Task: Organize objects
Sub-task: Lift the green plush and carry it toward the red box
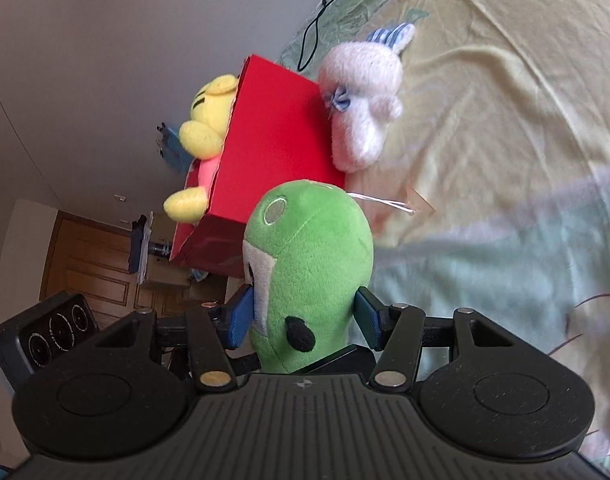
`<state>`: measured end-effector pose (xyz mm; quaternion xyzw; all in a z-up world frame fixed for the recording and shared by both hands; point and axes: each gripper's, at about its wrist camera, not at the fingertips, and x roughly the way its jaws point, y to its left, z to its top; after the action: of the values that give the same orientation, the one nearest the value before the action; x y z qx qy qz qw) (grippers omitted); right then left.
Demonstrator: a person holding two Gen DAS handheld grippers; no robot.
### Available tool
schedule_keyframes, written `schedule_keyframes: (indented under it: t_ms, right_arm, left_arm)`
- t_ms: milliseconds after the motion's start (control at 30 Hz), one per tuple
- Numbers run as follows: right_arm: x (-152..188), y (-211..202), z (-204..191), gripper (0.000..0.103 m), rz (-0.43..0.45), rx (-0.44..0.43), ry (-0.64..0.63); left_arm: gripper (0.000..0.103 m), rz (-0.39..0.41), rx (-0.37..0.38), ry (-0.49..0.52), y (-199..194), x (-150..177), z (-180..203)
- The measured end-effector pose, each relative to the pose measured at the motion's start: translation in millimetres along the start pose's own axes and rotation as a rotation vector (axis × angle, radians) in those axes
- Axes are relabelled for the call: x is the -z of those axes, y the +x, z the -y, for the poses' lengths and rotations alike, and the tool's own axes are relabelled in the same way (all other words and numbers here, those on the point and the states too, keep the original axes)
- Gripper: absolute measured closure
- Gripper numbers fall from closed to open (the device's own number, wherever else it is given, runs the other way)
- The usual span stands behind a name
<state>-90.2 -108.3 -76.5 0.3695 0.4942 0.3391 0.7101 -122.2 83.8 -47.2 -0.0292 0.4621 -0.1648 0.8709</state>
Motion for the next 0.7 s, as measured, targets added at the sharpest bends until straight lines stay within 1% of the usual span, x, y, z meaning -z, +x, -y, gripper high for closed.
schedule_keyframes:
  t_ms: [100,167,300,500,700]
  right_arm:
    - [7.0,18.9,-15.9,0.046,-0.027,-0.005,-0.020]
    - [13.4,34.3,-29.8,0.046,-0.042,-0.001,-0.031]
    - [28.0,69.5,-56.5,0.046,-0.073,-0.011,-0.051]
    - [48.2,118.3,-90.9,0.046,-0.093,-0.019,-0.080]
    - [57.4,161.0,-122.6,0.046,-0.115,-0.044,-0.131]
  left_arm:
    - [0.004,0.012,-0.009,-0.008,-13.7,8.2,-24.0]
    - [0.004,0.006,-0.011,-0.016,-23.2,12.9,-42.5]
    - [0.004,0.018,-0.030,-0.024,-47.4,26.4,-80.6]
    - [0.004,0.036,-0.049,-0.050,-79.9,43.1,-133.3]
    - [0.004,0.071,-0.081,-0.084,-109.4,57.7,-174.0]
